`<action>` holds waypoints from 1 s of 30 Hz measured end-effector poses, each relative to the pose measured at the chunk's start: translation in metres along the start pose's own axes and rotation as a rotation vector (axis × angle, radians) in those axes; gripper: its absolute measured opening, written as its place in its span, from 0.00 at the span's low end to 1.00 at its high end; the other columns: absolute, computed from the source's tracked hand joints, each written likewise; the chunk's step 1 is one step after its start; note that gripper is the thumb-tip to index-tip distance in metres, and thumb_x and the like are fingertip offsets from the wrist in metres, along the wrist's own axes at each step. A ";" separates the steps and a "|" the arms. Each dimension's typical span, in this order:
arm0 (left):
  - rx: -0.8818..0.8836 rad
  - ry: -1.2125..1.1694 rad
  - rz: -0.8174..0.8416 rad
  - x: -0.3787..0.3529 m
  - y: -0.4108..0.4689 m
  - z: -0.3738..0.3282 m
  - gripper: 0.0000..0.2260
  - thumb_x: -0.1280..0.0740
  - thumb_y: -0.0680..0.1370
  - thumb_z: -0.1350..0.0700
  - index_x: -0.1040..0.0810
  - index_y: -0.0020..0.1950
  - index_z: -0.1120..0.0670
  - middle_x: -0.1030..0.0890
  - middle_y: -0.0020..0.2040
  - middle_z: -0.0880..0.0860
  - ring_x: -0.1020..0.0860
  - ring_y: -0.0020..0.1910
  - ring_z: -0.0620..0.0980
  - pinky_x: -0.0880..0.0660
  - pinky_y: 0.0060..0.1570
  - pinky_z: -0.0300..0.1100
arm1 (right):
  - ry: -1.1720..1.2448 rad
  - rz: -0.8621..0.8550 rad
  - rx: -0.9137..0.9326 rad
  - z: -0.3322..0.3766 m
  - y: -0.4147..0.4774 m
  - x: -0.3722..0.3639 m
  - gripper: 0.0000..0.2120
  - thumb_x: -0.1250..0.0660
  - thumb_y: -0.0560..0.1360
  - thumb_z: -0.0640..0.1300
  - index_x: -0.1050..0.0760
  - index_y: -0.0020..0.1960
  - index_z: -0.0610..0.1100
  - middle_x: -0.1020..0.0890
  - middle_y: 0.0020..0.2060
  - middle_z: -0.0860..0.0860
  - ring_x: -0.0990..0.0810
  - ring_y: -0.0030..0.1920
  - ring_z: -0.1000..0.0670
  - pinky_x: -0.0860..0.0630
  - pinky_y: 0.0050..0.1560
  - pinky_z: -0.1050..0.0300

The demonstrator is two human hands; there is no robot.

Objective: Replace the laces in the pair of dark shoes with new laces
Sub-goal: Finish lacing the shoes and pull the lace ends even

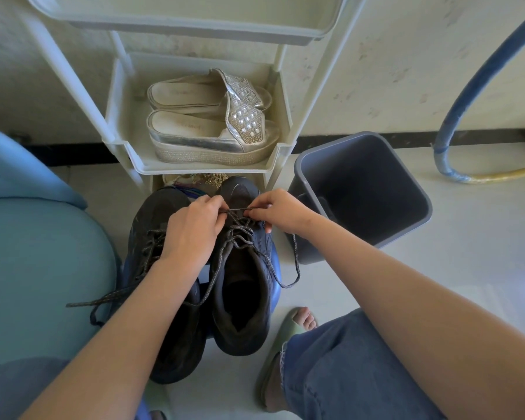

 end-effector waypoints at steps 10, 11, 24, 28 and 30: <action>0.131 -0.198 0.049 0.006 0.000 0.015 0.05 0.29 0.74 0.56 0.18 0.49 0.47 0.17 0.43 0.47 0.20 0.44 0.49 0.25 0.41 0.42 | -0.113 0.077 0.093 0.008 0.000 0.004 0.06 0.31 0.75 0.36 0.19 0.51 0.38 0.21 0.38 0.46 0.26 0.34 0.54 0.25 0.50 0.58; 0.139 -0.215 0.067 0.004 0.000 0.016 0.06 0.30 0.74 0.56 0.18 0.49 0.47 0.17 0.44 0.47 0.20 0.45 0.49 0.24 0.43 0.44 | -0.124 0.071 0.096 0.009 0.001 0.003 0.06 0.31 0.74 0.36 0.19 0.51 0.38 0.20 0.38 0.46 0.25 0.34 0.53 0.25 0.49 0.58; 0.177 -0.306 0.079 -0.005 0.004 0.020 0.08 0.33 0.76 0.59 0.17 0.50 0.48 0.18 0.51 0.49 0.22 0.50 0.50 0.27 0.47 0.43 | -0.092 0.085 0.095 0.008 0.005 -0.001 0.01 0.33 0.76 0.38 0.24 0.48 0.42 0.21 0.41 0.48 0.25 0.32 0.56 0.28 0.39 0.67; 0.225 -0.397 0.010 -0.004 0.007 0.022 0.10 0.37 0.79 0.62 0.18 0.48 0.49 0.17 0.47 0.48 0.21 0.45 0.49 0.28 0.43 0.42 | -0.061 0.092 0.093 0.007 0.004 -0.002 0.05 0.30 0.75 0.40 0.21 0.49 0.39 0.21 0.39 0.49 0.25 0.34 0.55 0.27 0.41 0.66; 0.195 -0.457 -0.008 -0.004 0.007 0.018 0.12 0.39 0.79 0.62 0.18 0.52 0.50 0.17 0.47 0.47 0.23 0.42 0.47 0.30 0.41 0.39 | -0.018 0.077 0.074 0.006 0.003 -0.002 0.04 0.32 0.76 0.40 0.22 0.48 0.39 0.21 0.35 0.49 0.25 0.32 0.56 0.28 0.40 0.68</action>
Point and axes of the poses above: each hand's wrist, its own y-axis towards the middle knuckle, its own x-axis out of the back of the hand, z = x × y, the point moved 7 cm from there along y, towards the middle knuckle
